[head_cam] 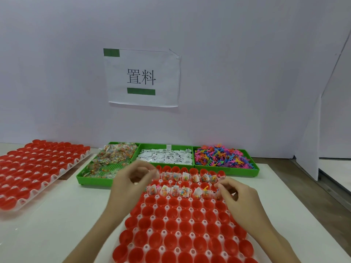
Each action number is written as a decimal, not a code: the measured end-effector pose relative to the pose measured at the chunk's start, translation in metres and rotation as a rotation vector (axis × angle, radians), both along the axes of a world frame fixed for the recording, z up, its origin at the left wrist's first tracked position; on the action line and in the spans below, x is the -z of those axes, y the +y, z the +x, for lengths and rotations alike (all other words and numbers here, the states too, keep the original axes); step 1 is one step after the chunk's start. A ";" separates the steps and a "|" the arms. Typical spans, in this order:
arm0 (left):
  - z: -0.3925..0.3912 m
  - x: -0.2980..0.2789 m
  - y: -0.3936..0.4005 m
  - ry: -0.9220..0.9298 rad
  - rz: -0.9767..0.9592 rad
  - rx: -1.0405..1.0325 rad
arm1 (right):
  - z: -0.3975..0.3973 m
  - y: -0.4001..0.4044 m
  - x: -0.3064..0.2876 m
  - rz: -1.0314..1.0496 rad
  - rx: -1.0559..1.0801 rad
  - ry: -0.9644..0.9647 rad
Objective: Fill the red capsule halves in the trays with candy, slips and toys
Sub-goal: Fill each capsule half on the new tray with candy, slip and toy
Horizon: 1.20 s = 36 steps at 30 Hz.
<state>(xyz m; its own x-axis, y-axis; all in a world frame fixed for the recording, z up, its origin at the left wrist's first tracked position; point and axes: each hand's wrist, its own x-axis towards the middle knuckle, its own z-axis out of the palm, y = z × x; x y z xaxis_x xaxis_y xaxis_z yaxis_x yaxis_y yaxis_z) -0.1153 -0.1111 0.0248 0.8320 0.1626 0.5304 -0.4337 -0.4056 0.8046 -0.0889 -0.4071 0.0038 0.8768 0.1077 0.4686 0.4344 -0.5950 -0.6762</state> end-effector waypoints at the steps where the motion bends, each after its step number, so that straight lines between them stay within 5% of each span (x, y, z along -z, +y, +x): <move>1: -0.003 0.003 -0.006 0.022 -0.044 0.048 | -0.001 0.001 0.000 -0.002 -0.002 0.001; 6: -0.009 0.010 -0.005 0.119 -0.190 0.181 | -0.007 0.007 -0.006 0.012 0.006 -0.053; 15: -0.010 0.010 0.011 0.180 -0.154 0.280 | 0.038 0.051 -0.045 -0.127 -0.051 -0.077; 27: -0.014 0.006 0.010 0.194 -0.205 0.308 | 0.172 0.107 -0.042 -0.755 0.036 0.223; 36: -0.013 0.006 0.015 0.207 -0.216 0.264 | 0.187 0.114 -0.035 -0.860 0.072 0.299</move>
